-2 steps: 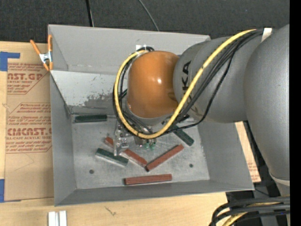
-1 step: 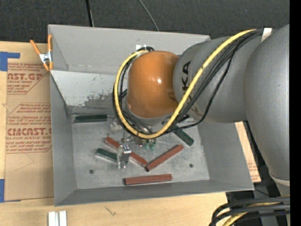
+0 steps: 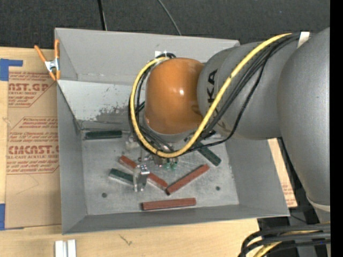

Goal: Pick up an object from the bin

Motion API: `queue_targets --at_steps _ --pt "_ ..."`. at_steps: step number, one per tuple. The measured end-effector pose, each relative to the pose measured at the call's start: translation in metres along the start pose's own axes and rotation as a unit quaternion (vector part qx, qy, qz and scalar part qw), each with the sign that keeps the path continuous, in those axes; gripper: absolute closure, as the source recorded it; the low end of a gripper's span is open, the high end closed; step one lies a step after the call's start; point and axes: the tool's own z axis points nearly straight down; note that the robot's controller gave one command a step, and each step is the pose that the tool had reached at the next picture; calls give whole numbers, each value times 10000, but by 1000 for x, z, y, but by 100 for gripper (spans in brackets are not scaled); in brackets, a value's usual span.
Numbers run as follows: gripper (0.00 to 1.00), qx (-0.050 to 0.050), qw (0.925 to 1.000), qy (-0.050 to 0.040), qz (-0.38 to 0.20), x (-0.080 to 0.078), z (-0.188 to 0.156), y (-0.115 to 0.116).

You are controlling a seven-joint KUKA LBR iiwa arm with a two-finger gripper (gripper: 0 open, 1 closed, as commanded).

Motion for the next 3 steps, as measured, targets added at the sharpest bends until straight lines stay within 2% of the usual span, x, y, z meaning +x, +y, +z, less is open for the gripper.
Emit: queue_targets --at_steps 1,2,3 --pt "100 -16 9980 -26 -636 -14 107 -12" --pt "100 -16 9980 -26 -636 -14 107 -12" --pt "100 -2 9994 -17 -356 -14 -36 -12"
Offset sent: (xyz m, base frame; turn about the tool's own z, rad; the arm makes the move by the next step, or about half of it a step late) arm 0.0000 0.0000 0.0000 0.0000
